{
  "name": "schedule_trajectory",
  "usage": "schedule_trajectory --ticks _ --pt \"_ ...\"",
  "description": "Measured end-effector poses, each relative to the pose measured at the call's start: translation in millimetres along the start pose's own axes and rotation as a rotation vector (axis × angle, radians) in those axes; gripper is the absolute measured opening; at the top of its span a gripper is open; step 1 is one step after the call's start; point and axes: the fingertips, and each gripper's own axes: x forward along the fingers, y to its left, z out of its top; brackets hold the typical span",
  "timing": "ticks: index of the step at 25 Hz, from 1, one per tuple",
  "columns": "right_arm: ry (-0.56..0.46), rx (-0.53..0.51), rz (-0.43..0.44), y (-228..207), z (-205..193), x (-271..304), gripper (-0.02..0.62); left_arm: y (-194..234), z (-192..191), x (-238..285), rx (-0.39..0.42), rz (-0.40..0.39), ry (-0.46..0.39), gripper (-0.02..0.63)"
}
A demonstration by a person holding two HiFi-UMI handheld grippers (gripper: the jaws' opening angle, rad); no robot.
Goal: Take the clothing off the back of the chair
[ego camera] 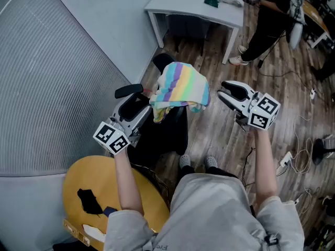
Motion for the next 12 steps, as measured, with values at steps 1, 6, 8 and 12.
schedule_trajectory --ticks 1,6,8,12 --pt "0.017 -0.008 0.021 2 -2 4 0.183 -1 -2 5 0.024 -0.064 0.020 0.317" --pt "0.139 -0.060 0.136 21 -12 28 0.355 -24 -13 28 0.142 -0.358 0.156 0.393" --pt "0.195 -0.095 0.165 25 -18 43 0.390 -21 -25 41 0.161 -0.416 0.225 0.407" --pt "0.280 -0.100 0.172 13 -37 61 0.431 -12 -50 75 0.105 -0.452 0.273 0.408"
